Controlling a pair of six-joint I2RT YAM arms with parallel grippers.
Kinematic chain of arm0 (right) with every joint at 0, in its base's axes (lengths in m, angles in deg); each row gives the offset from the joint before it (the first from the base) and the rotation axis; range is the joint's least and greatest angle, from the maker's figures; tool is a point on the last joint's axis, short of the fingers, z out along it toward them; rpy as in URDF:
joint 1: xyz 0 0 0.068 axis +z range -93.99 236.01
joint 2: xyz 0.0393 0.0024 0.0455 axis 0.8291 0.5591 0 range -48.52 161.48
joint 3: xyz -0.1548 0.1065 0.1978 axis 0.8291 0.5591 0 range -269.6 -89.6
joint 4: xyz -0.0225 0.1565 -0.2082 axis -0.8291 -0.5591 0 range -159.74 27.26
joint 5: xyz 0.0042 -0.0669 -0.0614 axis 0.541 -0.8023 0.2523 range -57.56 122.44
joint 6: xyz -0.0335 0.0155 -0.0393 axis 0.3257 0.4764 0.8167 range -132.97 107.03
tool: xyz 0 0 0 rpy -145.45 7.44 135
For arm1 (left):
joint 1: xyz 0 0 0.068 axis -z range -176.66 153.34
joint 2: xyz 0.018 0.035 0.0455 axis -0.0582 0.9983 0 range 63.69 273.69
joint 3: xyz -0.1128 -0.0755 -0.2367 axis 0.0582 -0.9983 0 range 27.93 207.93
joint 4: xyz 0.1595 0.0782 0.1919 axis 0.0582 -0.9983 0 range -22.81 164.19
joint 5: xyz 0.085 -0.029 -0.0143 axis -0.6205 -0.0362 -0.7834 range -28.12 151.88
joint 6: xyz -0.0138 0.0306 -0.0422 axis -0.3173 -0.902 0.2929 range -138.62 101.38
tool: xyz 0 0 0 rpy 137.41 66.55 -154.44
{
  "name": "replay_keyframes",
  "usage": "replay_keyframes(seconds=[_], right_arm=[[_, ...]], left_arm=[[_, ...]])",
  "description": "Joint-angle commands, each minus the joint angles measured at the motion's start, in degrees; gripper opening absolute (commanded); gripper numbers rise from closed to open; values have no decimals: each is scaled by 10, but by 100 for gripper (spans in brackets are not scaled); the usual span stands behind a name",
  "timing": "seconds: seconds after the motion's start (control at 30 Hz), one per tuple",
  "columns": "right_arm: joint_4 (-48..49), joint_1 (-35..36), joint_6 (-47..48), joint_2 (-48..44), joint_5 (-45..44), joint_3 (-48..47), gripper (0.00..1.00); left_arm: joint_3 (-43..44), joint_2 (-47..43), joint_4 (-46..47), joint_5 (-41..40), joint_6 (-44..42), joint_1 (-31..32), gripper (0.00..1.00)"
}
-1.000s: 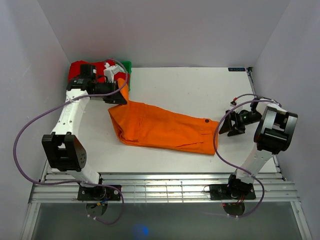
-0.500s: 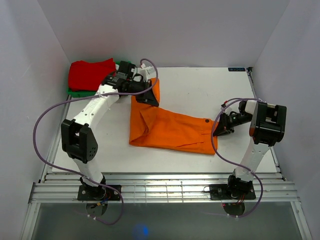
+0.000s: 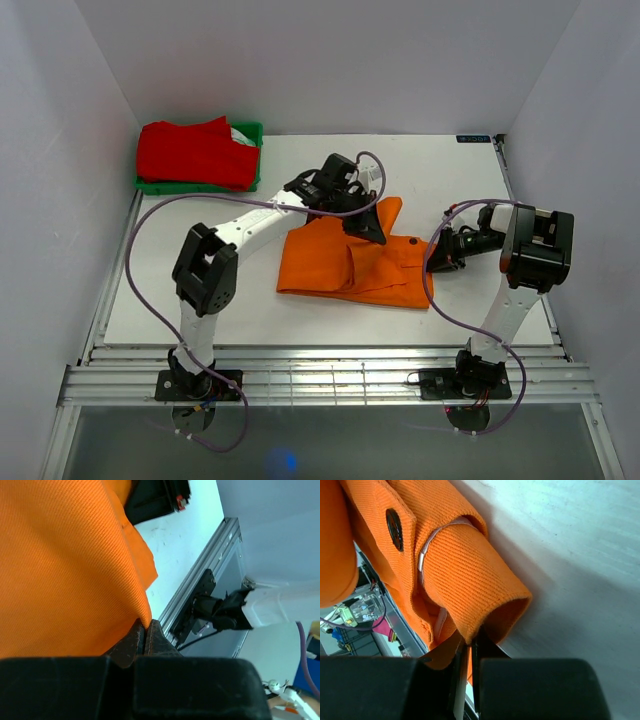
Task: Fold and stack the trousers
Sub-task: Fold the trousers
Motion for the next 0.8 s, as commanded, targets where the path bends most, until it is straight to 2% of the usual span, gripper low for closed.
replay_keyframes(seconds=[0.0,0.13,0.33,0.63,0.77], right_arm=[[23,4,-5,-17,28,15,8],[24,4,-6,-16,35,25,8],[30,4,-3,-20,30,35,8],[37,4,-11,-30,39,39,8],[37,4,-12,-34,41,40,8]], left_arm=[[34,42,88,3,88,23,0],[53,91,120,-8,149,48,0],[84,126,128,-22,175,72,0],[84,79,120,-69,202,72,0],[98,87,118,-41,226,72,0]])
